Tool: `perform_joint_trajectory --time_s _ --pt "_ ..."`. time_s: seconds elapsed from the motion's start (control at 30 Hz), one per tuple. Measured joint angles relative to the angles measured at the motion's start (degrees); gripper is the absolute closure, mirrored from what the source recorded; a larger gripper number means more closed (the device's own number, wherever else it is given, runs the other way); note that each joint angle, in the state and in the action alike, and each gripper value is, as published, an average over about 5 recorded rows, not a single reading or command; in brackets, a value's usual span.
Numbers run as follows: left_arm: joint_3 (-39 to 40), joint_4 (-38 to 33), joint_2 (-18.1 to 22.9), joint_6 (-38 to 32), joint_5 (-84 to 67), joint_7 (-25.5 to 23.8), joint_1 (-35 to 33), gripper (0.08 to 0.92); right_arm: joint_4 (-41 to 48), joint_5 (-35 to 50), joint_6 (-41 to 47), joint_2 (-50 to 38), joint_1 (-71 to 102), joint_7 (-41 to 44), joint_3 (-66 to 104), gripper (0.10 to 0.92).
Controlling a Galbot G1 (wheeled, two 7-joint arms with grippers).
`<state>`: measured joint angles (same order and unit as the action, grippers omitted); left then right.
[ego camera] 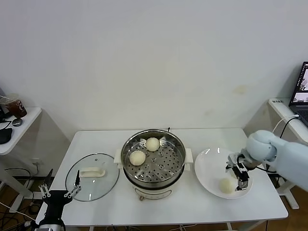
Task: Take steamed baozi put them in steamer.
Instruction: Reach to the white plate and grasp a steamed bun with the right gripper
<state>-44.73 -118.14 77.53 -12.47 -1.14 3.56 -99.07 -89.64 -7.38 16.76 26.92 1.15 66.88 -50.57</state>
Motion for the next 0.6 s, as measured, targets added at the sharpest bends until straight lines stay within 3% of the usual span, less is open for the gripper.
perform_joint_trajectory --time_s 0.33,0.6 --pt "-0.6 -0.3 0.1 0.0 0.0 0.0 -0.4 0.177 4.1 -2.7 -0.1 2.9 6.5 -2.4 4.7 0.214" --pt "-0.9 -0.3 0.2 0.0 0.0 0.1 -0.4 0.177 6.0 -3.9 0.4 4.9 8.4 -3.1 6.5 0.381"
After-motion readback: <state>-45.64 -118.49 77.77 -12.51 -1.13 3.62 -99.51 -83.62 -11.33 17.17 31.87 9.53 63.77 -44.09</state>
